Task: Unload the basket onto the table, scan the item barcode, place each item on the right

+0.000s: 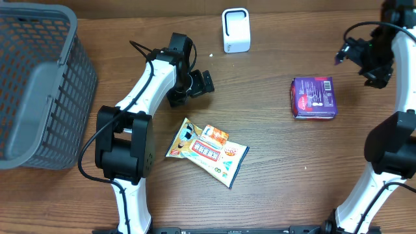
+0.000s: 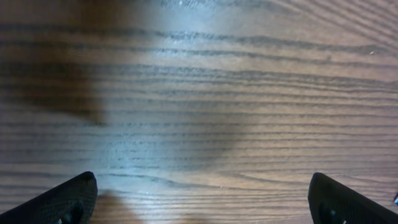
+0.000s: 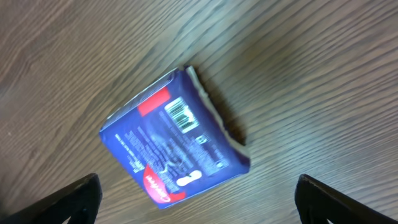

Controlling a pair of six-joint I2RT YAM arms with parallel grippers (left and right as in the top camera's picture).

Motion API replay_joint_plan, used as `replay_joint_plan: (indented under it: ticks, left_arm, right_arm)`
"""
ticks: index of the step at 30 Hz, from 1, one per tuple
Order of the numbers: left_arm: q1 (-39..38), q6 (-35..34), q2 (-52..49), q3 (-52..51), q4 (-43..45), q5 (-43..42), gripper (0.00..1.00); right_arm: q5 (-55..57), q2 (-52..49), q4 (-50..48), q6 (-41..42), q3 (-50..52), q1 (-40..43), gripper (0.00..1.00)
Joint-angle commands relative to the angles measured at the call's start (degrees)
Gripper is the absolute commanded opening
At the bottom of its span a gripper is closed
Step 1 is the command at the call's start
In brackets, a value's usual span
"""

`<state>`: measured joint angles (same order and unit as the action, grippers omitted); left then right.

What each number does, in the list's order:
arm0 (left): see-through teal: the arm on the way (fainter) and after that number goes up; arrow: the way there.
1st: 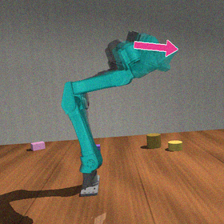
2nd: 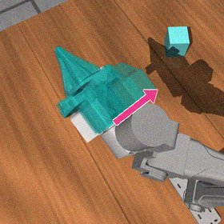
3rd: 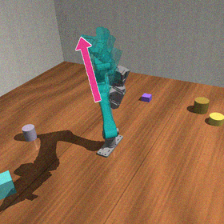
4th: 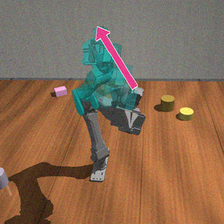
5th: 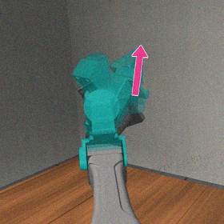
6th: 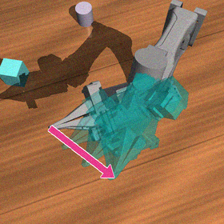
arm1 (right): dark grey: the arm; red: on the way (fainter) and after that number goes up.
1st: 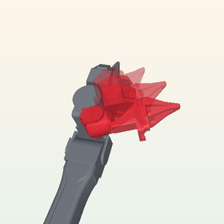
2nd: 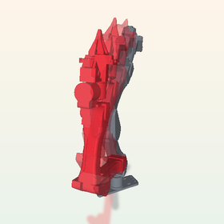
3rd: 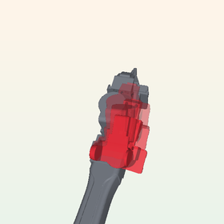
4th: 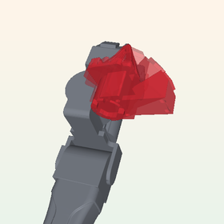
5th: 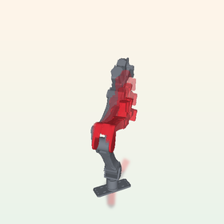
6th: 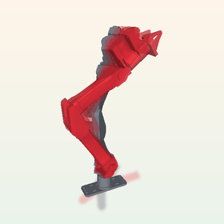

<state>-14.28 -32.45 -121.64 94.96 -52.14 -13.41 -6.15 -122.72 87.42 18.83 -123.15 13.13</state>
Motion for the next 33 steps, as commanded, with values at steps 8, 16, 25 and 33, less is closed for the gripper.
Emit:
replay_joint_plan:
  ticks: [8, 16, 25, 33]
  left_arm:
    - [-0.8, -0.3, 0.0, -0.3, -3.0, -7.5, 1.00]
    - [-0.9, 11.1, 0.0, -0.3, -3.1, -16.7, 1.00]
    - [-3.4, 13.7, 0.0, -0.3, -1.3, -18.4, 0.97]
    - [-6.2, 14.1, 0.0, -0.3, 1.6, -18.1, 0.99]
  right_arm:
    - [1.2, 0.0, -11.2, -0.8, 11.0, 1.5, 0.27]
    - [4.8, -0.3, -21.5, 3.5, 18.8, 2.8, 0.04]
    - [-5.2, -0.6, -25.9, -0.7, 25.9, -2.1, 0.04]
    - [-8.6, -0.6, -21.8, -1.1, 26.8, -10.4, 0.04]
